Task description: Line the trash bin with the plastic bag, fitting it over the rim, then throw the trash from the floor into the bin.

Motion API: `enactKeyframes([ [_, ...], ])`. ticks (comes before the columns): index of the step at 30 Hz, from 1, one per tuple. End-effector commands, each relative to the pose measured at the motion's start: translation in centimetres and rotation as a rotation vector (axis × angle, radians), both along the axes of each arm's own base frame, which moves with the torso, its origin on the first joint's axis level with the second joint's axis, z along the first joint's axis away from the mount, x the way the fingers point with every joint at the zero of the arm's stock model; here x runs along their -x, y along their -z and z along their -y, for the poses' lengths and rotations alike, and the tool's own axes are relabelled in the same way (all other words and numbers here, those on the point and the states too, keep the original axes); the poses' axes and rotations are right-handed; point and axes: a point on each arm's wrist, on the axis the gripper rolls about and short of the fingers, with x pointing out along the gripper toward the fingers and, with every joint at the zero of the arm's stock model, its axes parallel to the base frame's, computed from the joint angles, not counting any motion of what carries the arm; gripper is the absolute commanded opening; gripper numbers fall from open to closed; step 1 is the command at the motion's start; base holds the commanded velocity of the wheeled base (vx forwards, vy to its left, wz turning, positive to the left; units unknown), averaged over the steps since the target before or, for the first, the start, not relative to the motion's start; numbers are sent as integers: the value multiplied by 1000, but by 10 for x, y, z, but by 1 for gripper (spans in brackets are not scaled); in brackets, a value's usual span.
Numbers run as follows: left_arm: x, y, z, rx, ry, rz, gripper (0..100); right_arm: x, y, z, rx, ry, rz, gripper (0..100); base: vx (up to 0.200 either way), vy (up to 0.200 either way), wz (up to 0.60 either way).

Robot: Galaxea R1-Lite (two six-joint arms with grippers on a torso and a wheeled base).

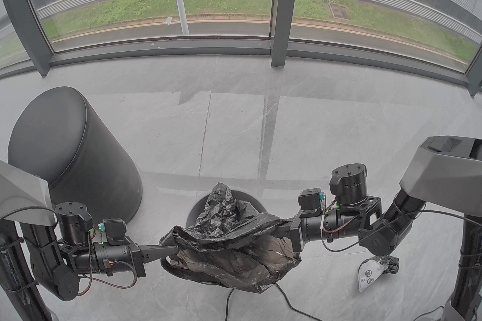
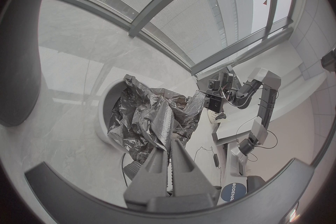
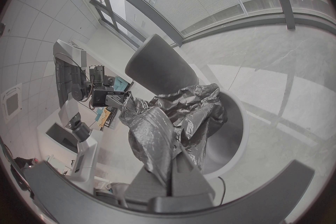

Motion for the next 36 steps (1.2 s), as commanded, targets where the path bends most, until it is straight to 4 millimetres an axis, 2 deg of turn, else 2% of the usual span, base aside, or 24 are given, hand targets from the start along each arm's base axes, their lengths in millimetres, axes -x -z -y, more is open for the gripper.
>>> enactKeyframes([
  [1, -7, 12, -4, -7, -26, -38, 0, -5, 27, -3, 24, 16, -27, 0, 0, 0, 0],
  [6, -8, 19, -7, -23, -58, -66, 0, -6, 37, -3, 23, 25, -18, 0, 0, 0, 0],
  [15, -27, 28, -10, -89, -183, -31, 0, -13, 34, -5, -20, 31, 55, 0, 0, 0, 0],
  [19, -31, 27, -6, -93, -181, -13, 0, -14, 32, -6, -29, 31, 71, 0, 0, 0, 0],
  [26, -53, 28, 1, -89, -202, 42, 0, -22, 30, -7, -42, 39, 93, 0, 0, 0, 0],
  [36, -55, 33, 2, -101, -217, 33, 0, -38, 46, -16, -47, 38, 106, 0, 0, 0, 0],
])
